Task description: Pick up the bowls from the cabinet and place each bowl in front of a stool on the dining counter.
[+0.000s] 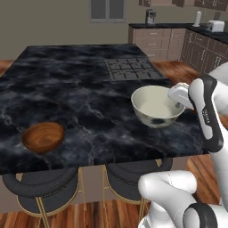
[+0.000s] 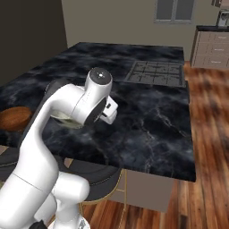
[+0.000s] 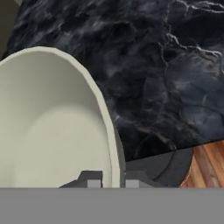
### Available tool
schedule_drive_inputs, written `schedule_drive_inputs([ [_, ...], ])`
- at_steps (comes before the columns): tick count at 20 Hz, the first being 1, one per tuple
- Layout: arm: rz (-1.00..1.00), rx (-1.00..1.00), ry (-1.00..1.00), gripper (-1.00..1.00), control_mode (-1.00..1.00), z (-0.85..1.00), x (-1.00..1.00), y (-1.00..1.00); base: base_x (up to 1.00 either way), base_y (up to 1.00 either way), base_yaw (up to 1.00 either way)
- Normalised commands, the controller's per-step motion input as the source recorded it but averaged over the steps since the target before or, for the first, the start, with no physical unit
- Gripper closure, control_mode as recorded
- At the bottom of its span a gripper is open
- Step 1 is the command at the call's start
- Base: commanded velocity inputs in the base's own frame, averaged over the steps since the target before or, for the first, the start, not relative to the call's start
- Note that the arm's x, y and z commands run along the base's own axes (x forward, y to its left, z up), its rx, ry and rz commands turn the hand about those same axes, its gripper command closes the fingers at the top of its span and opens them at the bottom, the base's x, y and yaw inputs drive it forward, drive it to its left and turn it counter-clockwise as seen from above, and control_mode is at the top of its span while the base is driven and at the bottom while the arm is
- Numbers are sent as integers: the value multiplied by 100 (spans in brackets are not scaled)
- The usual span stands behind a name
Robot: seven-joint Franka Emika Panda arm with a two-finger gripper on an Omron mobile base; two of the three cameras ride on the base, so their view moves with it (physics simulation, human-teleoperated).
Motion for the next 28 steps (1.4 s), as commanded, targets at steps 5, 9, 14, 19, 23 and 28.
schedule_drive_inputs([
  [5, -5, 0, -2, 100, -100, -30, 39, 3, 0, 0, 0],
  [9, -4, 0, 0, 100, -100, -20, 40, 0, 0, 0, 0],
  [14, -2, 0, 0, 100, -100, -22, 35, 0, 0, 0, 0],
  [19, -1, 0, 0, 100, -100, -32, 17, 0, 0, 0, 0],
  [23, 0, 1, 0, 100, -100, -39, 10, 0, 0, 0, 0],
  [28, 0, 2, 0, 100, -100, -38, 17, 0, 0, 0, 0],
])
